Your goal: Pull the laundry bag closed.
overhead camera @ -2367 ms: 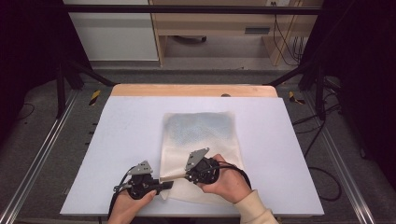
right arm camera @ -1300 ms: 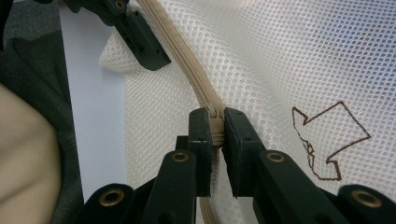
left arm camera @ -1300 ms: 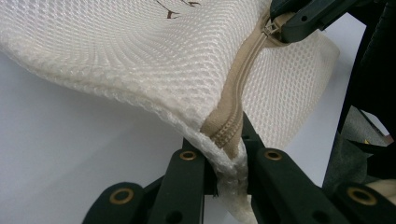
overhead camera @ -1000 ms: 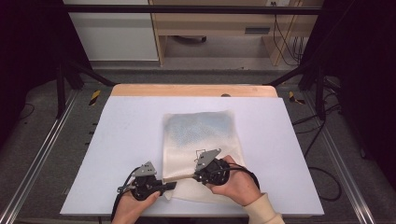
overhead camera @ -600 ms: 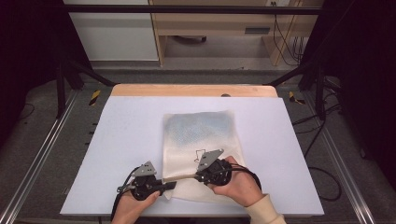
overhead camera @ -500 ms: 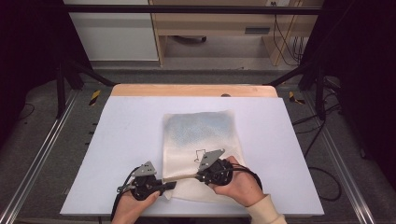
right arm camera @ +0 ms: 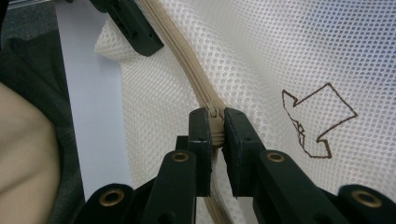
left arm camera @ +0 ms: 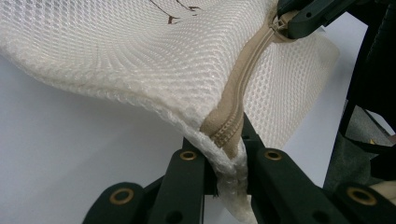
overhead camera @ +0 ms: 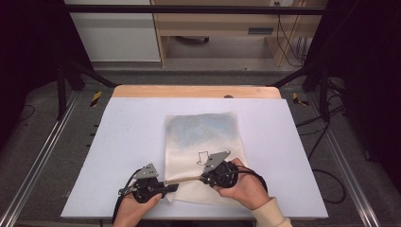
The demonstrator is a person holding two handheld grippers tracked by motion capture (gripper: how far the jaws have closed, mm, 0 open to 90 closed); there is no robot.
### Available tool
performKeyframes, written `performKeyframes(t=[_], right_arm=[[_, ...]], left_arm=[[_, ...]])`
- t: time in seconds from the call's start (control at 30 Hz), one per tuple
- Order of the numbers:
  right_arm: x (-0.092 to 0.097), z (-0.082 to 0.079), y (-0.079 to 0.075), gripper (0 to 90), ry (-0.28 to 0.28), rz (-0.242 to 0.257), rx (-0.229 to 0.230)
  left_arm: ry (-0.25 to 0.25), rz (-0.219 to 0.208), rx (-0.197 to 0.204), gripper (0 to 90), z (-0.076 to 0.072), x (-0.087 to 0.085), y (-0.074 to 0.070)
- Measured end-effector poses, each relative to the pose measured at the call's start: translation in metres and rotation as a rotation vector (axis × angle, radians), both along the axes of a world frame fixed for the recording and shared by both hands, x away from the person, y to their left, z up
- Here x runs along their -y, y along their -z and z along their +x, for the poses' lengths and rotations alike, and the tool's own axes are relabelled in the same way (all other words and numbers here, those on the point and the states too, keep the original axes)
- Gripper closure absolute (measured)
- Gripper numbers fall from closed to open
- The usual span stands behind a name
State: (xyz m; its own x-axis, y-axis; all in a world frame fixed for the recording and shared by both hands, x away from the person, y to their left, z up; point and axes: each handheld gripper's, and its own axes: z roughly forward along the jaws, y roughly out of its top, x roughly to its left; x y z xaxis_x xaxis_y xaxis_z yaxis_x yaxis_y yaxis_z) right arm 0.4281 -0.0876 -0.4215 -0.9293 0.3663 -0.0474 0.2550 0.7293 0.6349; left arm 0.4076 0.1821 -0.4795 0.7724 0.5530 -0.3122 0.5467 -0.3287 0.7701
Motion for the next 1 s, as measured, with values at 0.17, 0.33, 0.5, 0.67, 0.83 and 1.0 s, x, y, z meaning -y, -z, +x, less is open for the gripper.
performKeyframes(t=[0.17, 0.33, 0.5, 0.67, 0.83, 1.0], right_arm=[[0.001, -0.001, 0.001, 82.1, -0.004, -0.004, 0.001], [0.002, -0.001, 0.003, 82.1, 0.001, -0.001, -0.005], [0.008, -0.002, 0.003, 82.1, 0.011, 0.003, -0.007], [0.011, -0.002, 0.003, 82.1, 0.022, 0.002, -0.009], [0.013, -0.002, 0.004, 82.1, 0.025, 0.000, -0.011], [0.014, -0.003, 0.005, 82.1, 0.030, 0.000, -0.012]], left_arm=[[0.002, 0.004, 0.003, 84.2, 0.000, 0.000, 0.000], [0.000, 0.003, 0.004, 84.2, 0.000, 0.000, -0.001], [-0.002, 0.003, 0.009, 84.1, 0.000, -0.002, -0.003], [-0.005, 0.005, 0.010, 84.1, 0.001, -0.002, -0.003], [-0.005, 0.013, 0.012, 84.1, 0.001, -0.002, -0.003], [-0.005, 0.019, 0.013, 84.1, 0.000, -0.002, -0.003]])
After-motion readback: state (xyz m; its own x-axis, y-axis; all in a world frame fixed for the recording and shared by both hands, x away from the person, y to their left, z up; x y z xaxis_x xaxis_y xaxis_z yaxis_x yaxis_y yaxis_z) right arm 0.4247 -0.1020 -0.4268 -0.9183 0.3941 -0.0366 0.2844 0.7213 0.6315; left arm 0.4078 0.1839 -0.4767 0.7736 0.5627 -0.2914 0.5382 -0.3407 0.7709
